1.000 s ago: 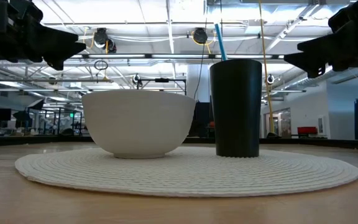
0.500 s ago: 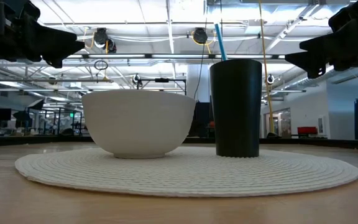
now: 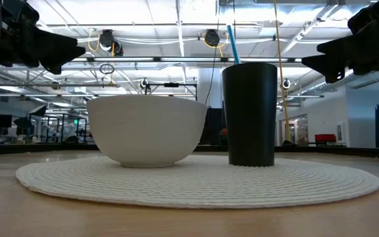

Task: Pick & Place Utensil
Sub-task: Return to Home Position

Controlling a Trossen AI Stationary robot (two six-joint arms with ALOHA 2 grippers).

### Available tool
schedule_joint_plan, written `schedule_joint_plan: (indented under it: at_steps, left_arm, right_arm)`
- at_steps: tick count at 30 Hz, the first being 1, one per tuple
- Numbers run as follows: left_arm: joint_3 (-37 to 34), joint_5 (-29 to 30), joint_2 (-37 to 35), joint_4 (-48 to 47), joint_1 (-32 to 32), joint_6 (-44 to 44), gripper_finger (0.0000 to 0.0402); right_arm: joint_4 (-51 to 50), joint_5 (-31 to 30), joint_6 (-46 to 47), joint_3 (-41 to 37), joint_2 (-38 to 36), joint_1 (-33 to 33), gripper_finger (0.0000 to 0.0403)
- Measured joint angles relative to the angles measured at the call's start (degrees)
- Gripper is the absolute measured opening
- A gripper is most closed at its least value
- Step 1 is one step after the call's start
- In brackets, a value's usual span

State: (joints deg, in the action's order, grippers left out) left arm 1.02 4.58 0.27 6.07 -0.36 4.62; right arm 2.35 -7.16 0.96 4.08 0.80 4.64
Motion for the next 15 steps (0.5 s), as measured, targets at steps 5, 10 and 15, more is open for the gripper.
schedule_joint_plan:
  at_steps: [5, 10, 15]
  left_arm:
    - [0.0, 0.0, 0.1, -2.3, 0.0, -1.8, 0.0186]
    - [0.0, -0.1, 0.1, -4.5, 0.0, -3.2, 0.0186]
    - [0.0, 0.3, 0.1, -4.5, 0.0, -3.1, 0.0186]
  right_arm:
    - [0.0, 0.0, 0.4, 0.0, 0.0, 0.0, 0.0263]
    - [0.0, 0.0, 1.4, 0.0, 0.0, 0.0, 0.0263]
    - [0.5, -0.1, 1.0, 0.0, 0.0, 0.0, 0.0263]
